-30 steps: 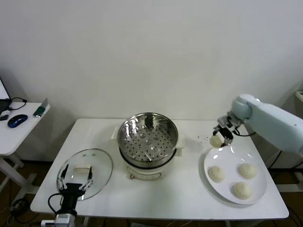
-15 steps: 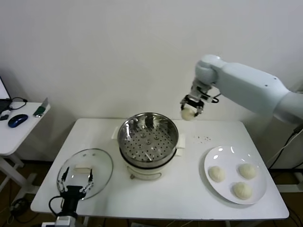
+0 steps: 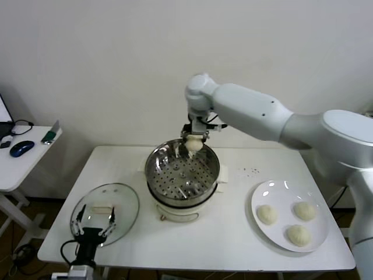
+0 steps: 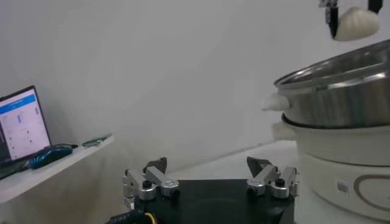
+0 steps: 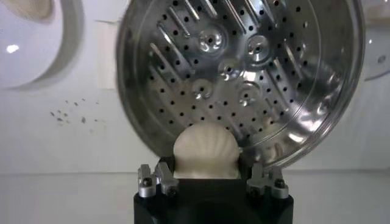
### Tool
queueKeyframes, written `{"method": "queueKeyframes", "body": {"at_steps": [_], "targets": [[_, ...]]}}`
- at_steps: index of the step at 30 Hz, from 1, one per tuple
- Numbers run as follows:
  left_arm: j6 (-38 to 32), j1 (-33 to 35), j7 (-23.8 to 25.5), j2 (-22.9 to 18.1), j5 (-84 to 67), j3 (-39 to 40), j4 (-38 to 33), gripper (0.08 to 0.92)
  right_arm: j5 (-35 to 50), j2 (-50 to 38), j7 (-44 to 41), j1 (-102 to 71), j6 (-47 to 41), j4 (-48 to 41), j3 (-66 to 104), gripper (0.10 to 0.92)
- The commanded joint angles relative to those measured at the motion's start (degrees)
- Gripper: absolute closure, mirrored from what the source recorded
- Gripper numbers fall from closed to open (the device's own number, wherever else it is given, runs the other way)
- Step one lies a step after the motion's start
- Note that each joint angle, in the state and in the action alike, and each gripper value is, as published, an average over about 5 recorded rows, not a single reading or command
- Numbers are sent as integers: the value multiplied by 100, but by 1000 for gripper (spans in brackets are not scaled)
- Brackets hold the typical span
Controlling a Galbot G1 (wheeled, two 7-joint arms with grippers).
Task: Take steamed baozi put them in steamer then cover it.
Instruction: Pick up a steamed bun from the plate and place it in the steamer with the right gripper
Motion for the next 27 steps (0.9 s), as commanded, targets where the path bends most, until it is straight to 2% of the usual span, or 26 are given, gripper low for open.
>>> {"method": "queueKeyframes", "body": {"at_steps": [1, 9, 19, 22, 27], "targets": [[-23, 37, -5, 10, -9, -8, 17, 177, -797, 599, 140, -571, 253, -612, 272, 355], [-73, 114, -16, 32, -39, -34, 57, 177, -750, 729, 128, -830, 83, -1081, 347, 359], [-77, 100, -16, 22, -25, -10, 109, 177, -828, 706, 120, -904, -26, -1097, 345, 352], [-80, 95, -17, 20, -21, -5, 119, 177, -798, 687, 122, -899, -69, -1061, 356, 324], [-81, 104, -18, 19, -15, -5, 111, 177, -590, 533, 42, -779, -75, -802, 370, 224]]}}
